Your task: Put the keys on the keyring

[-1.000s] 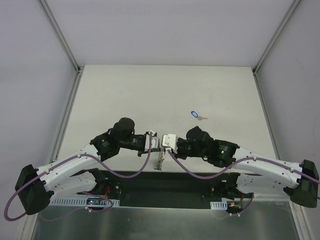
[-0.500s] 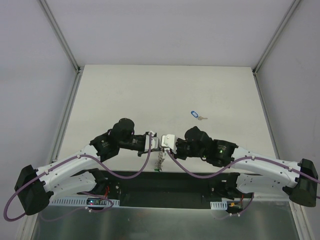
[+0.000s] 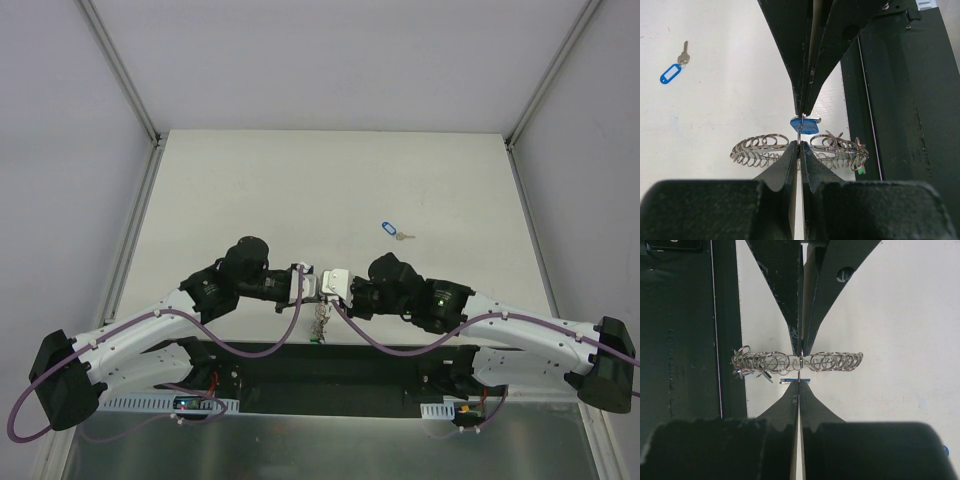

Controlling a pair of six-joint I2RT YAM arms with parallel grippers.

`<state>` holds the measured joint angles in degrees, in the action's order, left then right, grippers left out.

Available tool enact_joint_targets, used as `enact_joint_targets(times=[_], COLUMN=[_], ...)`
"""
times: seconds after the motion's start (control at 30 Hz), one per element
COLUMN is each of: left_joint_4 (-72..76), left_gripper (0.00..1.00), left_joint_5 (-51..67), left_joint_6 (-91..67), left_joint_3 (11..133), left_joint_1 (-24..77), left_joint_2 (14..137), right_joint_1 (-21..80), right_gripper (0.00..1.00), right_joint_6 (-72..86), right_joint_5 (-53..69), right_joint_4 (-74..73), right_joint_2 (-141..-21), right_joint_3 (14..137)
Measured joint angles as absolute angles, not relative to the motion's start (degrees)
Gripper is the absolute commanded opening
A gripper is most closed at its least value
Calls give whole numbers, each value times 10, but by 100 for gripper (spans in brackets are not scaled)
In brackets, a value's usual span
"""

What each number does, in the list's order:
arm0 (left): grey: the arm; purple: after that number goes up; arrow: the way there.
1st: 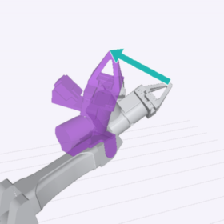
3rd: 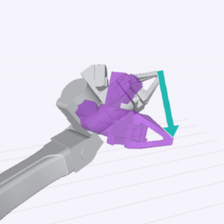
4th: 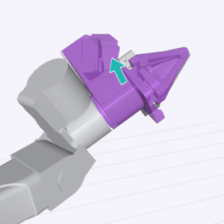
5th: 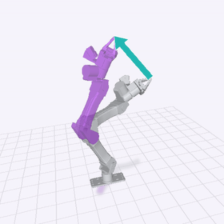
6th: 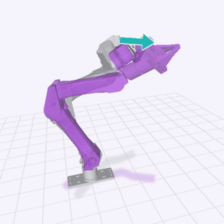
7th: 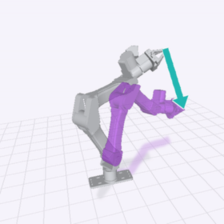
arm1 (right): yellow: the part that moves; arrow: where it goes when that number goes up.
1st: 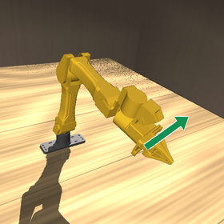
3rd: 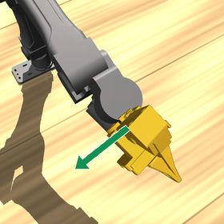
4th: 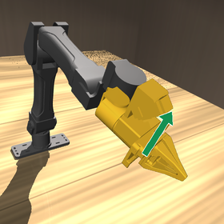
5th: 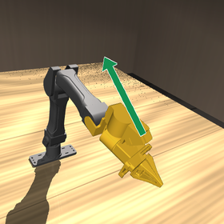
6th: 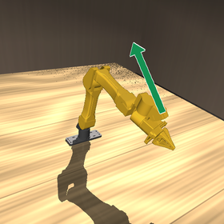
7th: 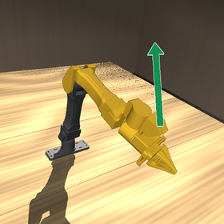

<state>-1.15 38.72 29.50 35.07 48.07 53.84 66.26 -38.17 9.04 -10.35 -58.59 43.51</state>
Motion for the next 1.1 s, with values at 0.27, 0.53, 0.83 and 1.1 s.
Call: enact_joint_targets(times=[0.27,0.53,0.83,1.1], left_joint_4=[-11,-11,-8,-7], left_gripper=[0,0,0,0], left_joint_5=[387,387,384,382], left_joint_6=[295,295,295,295], left_joint_3=[351,351,350,349], left_joint_1=[481,484,484,484], left_joint_2=[538,538,538,538], right_joint_1=[663,663,663,663], right_gripper=[1,1,1,1], right_joint_6=[-382,-380,-380,-380], right_joint_5=[90,91,87,79], right_joint_4=[-101,-97,-97,-99], right_joint_2=[-587,-588,-588,-588], right_joint_3=[435,435,435,435])
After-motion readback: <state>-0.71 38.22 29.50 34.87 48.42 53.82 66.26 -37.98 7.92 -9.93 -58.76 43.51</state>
